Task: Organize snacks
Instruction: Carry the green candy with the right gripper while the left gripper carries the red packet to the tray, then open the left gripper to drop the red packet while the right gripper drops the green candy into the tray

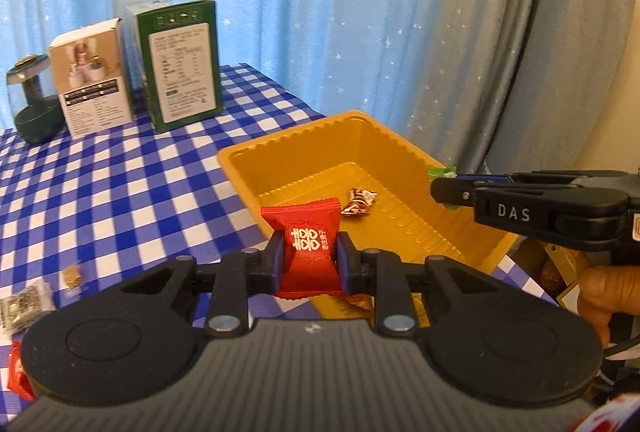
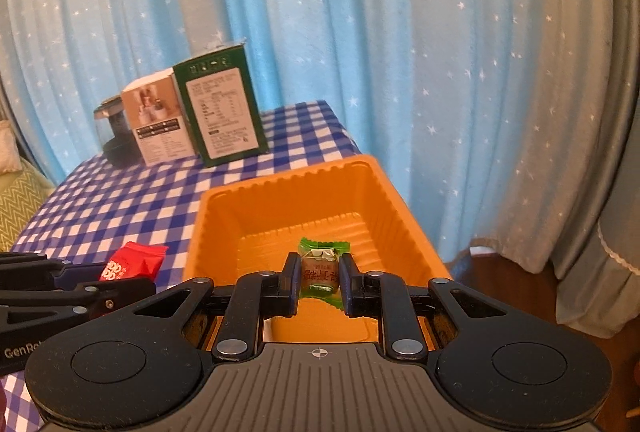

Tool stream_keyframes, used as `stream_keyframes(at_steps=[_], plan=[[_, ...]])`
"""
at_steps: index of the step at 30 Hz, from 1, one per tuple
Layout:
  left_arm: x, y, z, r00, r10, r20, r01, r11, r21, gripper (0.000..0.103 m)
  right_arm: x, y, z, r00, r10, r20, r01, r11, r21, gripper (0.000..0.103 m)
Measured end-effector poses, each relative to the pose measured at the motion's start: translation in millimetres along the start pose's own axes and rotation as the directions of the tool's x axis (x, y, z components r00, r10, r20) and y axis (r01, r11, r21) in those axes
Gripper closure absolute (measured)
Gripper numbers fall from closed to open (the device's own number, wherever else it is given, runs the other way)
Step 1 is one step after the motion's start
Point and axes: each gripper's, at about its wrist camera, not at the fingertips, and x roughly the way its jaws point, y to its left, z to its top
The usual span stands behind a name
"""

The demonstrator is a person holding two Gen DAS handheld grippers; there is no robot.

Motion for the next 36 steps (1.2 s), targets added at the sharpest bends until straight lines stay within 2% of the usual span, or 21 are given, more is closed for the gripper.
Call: stream_keyframes(at_steps=[16,19,21,36], plan=[[35.5,-29.5,-1.4,0.997,-0.053,-0.05,0.054,0.998,0.019,0.079,10.6,-19.4,-5.3,0.998,-0.024,-0.064,0.028,0.998,0.062,0.082],[39.5,-30.6,-0.8,0.998,-0.05,-0.044,0.051,0.999,0.017,0.076,11.6,-18.7,-5.5,0.998,-0.02,-0.067,0.024,0.998,0.062,0.082],[39.3,-30.6,-1.5,0.998,-0.045,-0.04,0.046,0.999,0.016,0.071,11.9,-16.8,-6.0,0.997,-0.018,-0.068,0.022,0.998,0.058,0.082],[17.8,-14.1,-9.6,0.999,0.0,-0.032,0.0,1.0,0.001,0.071,11.1,-13.0,-4.4,0.998,-0.012,-0.057,0.016,0.998,0.067,0.082]])
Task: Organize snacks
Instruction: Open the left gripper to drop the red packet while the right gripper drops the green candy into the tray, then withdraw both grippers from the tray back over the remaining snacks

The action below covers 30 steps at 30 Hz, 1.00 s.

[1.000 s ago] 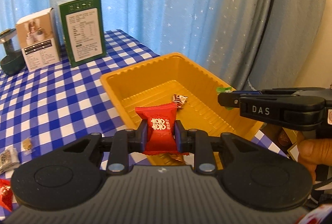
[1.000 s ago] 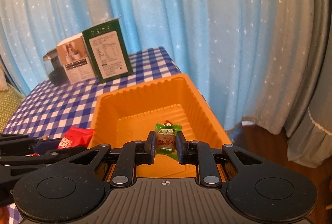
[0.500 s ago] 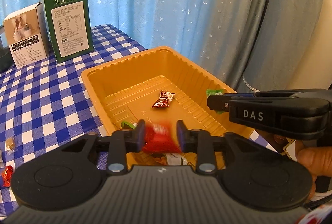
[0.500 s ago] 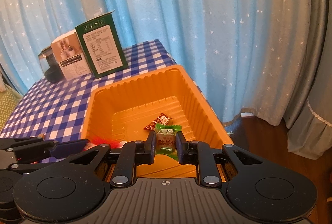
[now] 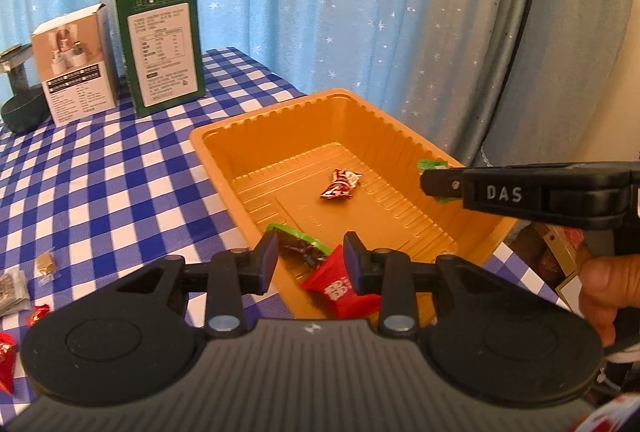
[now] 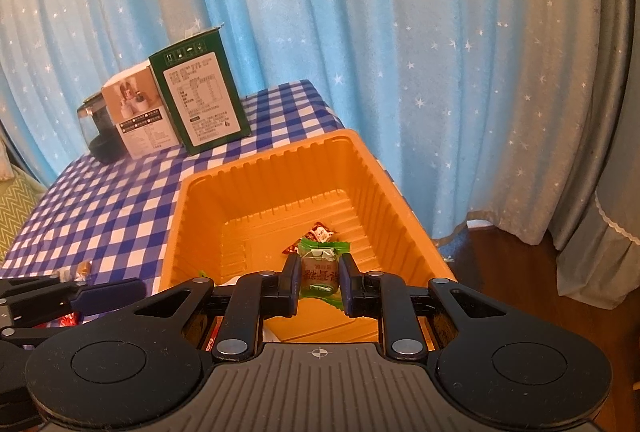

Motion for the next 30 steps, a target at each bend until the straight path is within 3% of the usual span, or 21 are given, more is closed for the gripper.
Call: stream_keyframes(at_steps=[14,18,30], plan=[[-8.7,11.5,-5.6,1.0,0.025,-0.006,-0.025,1.0,-0.016,0.071,-0.4,8.0,1.1,0.999,0.052,0.001,-0.052,0.999,-0.014,0.081],[-10.2,14.6,-8.2,0.999,0.031,-0.008,-0.031,0.999,-0.019,0.071,-0.2,7.3,1.0,0.999,0.051,0.009,-0.05,0.999,-0.006,0.052],[-20.6,29.6,-13.9,0.998,0.058,-0.009,-0.058,0.998,-0.029,0.069,-2.6,15.8,1.3,0.999,0.035,0.031,-0.034,0.998,-0.045,0.052]])
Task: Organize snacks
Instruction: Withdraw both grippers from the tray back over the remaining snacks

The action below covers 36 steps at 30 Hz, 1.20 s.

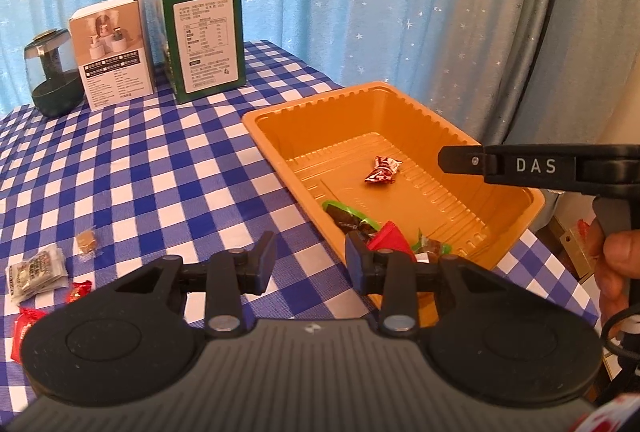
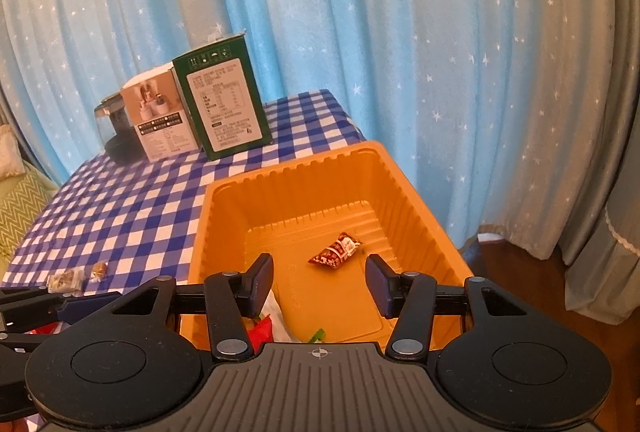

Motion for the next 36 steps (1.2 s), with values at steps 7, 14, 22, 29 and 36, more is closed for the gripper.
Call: stream_keyframes(at_steps=[7,14,22,29,36], plan=[[-12.6,16.3,-2.2,0.999,0.035,0.008,-0.035,0.999,-0.012,0.067,-0.3,12.3,-0.1,1.0,0.003,0.008,-0.003,0.999,-0.032,0.052],[-26.7,35.6,-5.4,0.997,0.072,0.016,-0.072,0.997,-0.027,0.059,-1.7,30.0,0.2,1.0,0.01,0.021,-0.009,0.998,-0.069,0.052],[-43.5,59.1,-13.6,0.993,0.118,0.014,-0.117,0.992,-0.046,0.05,0.5,61.9,-1.9,0.999,0.047,0.019,-0.045,0.991,-0.123,0.052],[-58.3,85.3,-26.9,0.986,0.165,0.004,-0.165,0.984,-0.069,0.042,4.5,91.6,-5.6,0.996,0.092,0.007,-0.09,0.983,-0.161,0.052],[-73.1,112.2,-42.7,0.978,0.209,-0.011,-0.209,0.974,-0.093,0.038,9.5,120.7,-11.3,0.991,0.132,-0.02,-0.133,0.972,-0.194,0.052]])
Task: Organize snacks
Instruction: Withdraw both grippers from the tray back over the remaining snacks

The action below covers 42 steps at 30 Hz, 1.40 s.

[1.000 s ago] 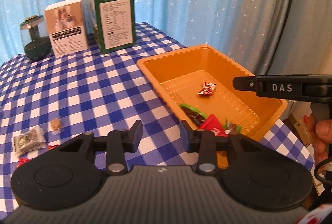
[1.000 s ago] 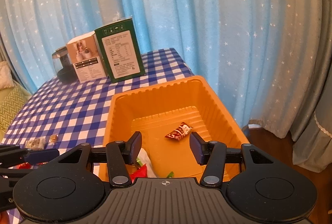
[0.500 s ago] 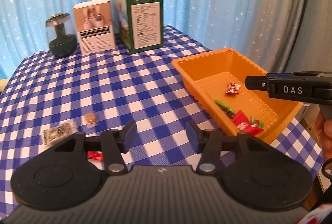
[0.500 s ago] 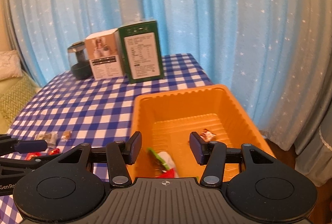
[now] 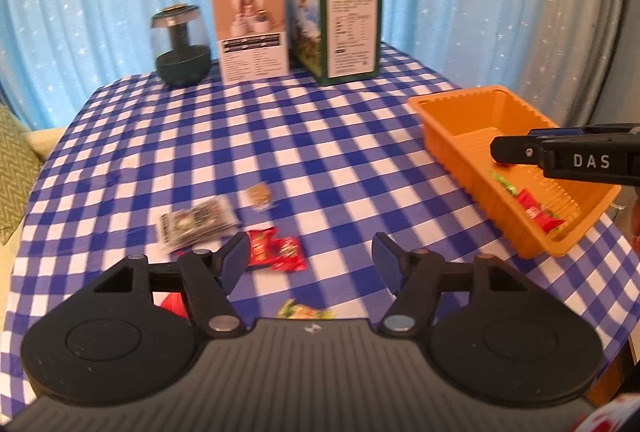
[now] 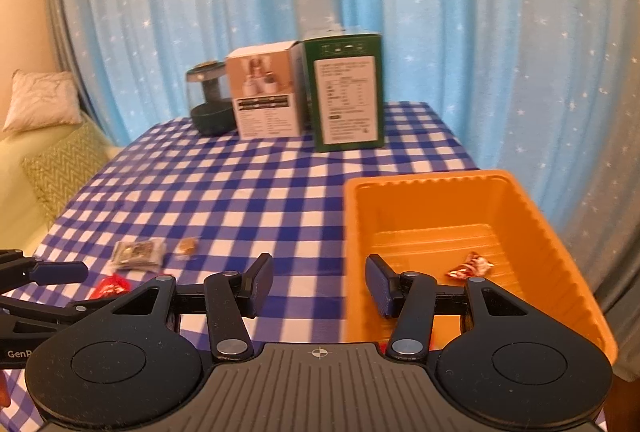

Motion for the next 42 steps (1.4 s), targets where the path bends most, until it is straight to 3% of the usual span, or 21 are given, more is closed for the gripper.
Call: stream_keyframes(at_steps=[19,42], plan=[[-10.9,66.4,-32.6,0.996,0.085,-0.033,-0.087,0.994,-0.072,0.034,28.2,71.4,-17.6,0.996,0.062,-0.071,-0.072,0.988,-0.136,0.052],[10.4,97.6,-61.2,0.991,0.101,-0.086,-0.11,0.988,-0.105,0.034,50.8,92.5,-39.6,0.982,0.114,-0.149,-0.14,0.975,-0.17,0.052]])
